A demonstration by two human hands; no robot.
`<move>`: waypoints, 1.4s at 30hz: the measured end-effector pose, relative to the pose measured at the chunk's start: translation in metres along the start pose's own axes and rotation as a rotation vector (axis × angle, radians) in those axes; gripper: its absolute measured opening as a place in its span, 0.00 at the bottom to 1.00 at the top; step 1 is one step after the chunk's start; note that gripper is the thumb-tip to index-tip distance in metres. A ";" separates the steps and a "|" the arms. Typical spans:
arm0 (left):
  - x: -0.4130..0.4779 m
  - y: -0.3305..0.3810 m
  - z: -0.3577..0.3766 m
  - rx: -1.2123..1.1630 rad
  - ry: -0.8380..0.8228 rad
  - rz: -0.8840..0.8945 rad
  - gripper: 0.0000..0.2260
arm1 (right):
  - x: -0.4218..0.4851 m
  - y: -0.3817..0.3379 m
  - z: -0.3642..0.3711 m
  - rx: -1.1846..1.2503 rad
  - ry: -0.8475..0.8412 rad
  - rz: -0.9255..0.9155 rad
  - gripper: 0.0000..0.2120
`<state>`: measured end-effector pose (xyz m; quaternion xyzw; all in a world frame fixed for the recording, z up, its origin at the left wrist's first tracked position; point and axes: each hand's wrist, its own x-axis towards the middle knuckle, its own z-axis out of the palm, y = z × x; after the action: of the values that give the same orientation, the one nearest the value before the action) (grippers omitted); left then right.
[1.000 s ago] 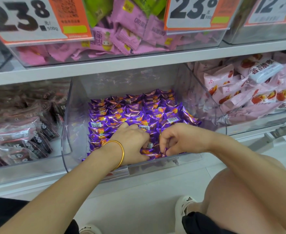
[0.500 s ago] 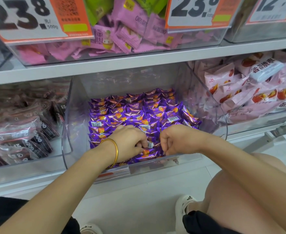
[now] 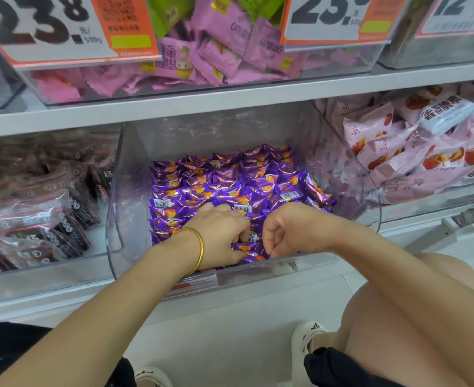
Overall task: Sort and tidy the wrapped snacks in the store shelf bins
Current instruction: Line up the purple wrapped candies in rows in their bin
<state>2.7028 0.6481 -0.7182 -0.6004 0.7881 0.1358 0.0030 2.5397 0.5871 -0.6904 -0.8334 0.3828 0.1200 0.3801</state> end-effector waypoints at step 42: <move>-0.009 -0.022 -0.007 -0.104 0.136 -0.071 0.35 | -0.002 -0.006 -0.006 0.142 0.068 0.122 0.08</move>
<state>2.7276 0.6496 -0.7145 -0.6353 0.7565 0.1353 -0.0768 2.5426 0.5864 -0.6821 -0.7830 0.4532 0.0871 0.4170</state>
